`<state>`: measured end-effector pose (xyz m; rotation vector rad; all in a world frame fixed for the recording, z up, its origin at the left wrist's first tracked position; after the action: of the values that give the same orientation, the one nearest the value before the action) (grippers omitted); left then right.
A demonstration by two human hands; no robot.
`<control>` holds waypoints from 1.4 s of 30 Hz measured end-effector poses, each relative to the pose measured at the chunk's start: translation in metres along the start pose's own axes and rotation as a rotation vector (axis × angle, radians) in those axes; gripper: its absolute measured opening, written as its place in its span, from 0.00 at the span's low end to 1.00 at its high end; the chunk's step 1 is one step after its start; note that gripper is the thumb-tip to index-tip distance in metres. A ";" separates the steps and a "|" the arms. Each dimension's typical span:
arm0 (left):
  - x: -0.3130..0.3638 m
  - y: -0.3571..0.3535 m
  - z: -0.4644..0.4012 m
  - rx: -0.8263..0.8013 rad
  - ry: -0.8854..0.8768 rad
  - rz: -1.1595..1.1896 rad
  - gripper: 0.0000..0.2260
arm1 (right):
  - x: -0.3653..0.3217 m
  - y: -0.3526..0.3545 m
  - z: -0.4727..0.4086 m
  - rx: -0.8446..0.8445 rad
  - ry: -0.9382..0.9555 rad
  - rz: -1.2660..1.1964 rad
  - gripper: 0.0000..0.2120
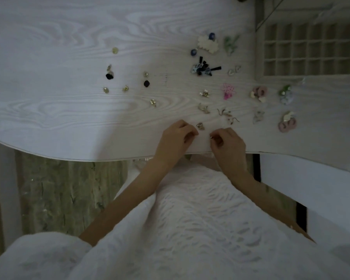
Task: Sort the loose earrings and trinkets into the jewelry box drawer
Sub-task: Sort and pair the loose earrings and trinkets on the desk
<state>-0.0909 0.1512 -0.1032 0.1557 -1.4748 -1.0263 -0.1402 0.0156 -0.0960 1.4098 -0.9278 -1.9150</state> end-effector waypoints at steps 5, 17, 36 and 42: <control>0.008 -0.008 0.002 -0.015 0.014 -0.019 0.07 | -0.001 0.003 0.003 -0.003 0.007 -0.014 0.06; -0.004 -0.006 0.012 0.027 0.183 0.007 0.05 | -0.018 -0.022 -0.003 -0.089 0.007 -0.123 0.09; -0.104 0.163 0.011 0.438 0.281 -0.066 0.09 | -0.137 -0.015 -0.100 -0.136 0.337 0.001 0.09; -0.159 0.199 -0.025 0.371 0.387 -0.079 0.12 | -0.168 -0.076 -0.140 -0.277 0.325 0.097 0.11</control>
<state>0.0584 0.3589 -0.0939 0.6469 -1.2940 -0.7238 0.0367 0.1653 -0.0912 1.4237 -0.5437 -1.6085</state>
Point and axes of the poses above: each hand's wrist, its own z-axis away from the middle knuckle, its own y-axis out of the back of the hand, x = y × z, the point moved 10 cm from there along -z, towards the middle knuckle, and after that the axes turned 4 degrees about -x, right-handed, at the moved point
